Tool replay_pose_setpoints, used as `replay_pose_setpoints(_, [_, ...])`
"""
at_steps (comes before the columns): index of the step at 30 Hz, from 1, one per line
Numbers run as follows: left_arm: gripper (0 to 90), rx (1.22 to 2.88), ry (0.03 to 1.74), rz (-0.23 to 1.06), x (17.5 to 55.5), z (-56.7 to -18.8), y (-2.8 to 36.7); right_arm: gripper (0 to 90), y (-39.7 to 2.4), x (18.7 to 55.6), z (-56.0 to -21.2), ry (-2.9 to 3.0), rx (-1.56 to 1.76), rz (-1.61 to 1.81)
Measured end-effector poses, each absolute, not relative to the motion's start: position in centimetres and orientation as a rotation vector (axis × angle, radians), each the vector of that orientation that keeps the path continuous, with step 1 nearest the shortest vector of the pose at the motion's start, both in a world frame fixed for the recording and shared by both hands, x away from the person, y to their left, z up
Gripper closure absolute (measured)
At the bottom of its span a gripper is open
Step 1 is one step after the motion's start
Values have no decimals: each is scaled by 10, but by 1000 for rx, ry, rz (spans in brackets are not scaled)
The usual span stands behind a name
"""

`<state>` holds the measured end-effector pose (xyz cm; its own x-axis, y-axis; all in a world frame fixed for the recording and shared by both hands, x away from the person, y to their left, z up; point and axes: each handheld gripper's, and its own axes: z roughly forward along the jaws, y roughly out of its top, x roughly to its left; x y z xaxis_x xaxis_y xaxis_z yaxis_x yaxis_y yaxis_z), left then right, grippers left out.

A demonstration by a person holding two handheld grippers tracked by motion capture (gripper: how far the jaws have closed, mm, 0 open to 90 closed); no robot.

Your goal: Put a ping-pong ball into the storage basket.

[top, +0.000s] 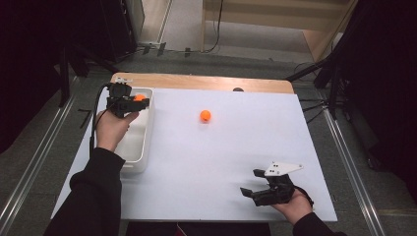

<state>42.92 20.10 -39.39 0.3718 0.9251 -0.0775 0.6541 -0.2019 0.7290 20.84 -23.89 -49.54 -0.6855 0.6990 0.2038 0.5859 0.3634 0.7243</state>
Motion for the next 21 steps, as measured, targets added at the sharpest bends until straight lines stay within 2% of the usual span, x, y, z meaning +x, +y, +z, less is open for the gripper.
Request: replay_pose_setpoints(21, [504, 1916, 1416, 497, 433, -410, 209, 149, -239, 208, -496, 2481, 1168, 1223])
